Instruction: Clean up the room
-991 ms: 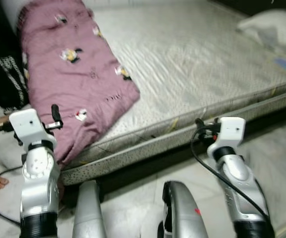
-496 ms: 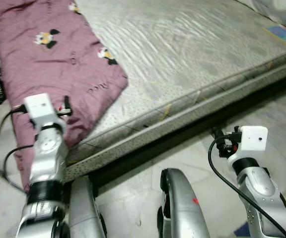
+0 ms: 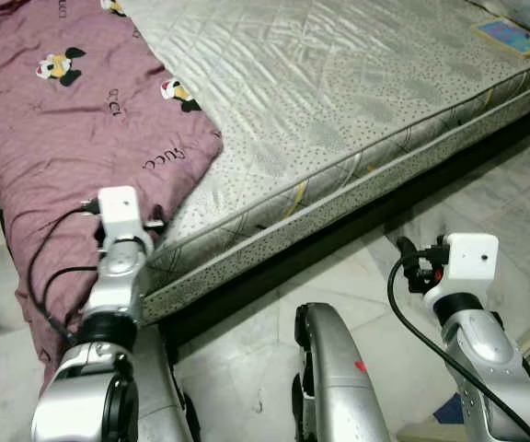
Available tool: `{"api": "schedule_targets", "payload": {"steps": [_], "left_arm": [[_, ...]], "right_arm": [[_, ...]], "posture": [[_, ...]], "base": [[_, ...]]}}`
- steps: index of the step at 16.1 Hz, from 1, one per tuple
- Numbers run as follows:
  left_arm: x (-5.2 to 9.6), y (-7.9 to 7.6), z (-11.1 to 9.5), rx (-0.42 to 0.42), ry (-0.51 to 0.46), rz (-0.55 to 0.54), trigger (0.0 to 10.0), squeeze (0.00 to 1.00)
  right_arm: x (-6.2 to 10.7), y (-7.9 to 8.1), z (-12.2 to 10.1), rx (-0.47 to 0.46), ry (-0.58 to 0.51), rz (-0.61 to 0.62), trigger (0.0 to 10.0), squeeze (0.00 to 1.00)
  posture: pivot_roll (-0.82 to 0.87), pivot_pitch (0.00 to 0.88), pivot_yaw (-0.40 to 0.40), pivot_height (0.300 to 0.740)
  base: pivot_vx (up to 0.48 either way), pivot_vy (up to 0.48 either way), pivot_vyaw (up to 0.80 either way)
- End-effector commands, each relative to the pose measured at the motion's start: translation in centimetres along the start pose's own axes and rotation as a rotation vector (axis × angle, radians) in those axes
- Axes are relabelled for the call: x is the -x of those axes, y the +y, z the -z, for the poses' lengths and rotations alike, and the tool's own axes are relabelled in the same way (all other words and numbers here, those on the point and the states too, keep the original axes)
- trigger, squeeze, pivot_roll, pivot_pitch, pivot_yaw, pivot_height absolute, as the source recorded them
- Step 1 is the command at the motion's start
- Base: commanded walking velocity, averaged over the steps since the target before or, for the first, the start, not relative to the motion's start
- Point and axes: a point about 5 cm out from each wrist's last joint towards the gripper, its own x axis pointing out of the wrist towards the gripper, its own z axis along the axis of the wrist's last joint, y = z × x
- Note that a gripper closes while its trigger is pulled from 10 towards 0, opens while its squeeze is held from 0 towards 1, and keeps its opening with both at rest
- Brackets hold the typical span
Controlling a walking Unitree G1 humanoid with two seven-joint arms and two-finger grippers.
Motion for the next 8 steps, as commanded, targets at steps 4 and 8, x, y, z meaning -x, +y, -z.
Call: {"api": "schedule_targets", "payload": {"steps": [4, 8], "left_arm": [[-0.1, -1.9, 0.1, -0.053, 0.001, 0.076, 10.0, 0.00], [0.3, -4.1, 0.5, -0.221, -0.027, 0.238, 10.0, 0.00]], "right_arm": [[-0.3, 0.2, -0.4, -0.009, -0.022, -0.009, 10.0, 0.00], [-0.5, 0.2, -0.4, -0.002, -0.020, -0.005, 10.0, 0.00]], "posture": [[-0.23, 0.146, 0.013, 0.482], [-0.23, 0.141, 0.013, 0.467]], "base": [[0.000, 0.000, 0.00], [0.000, 0.000, 0.00]]}}
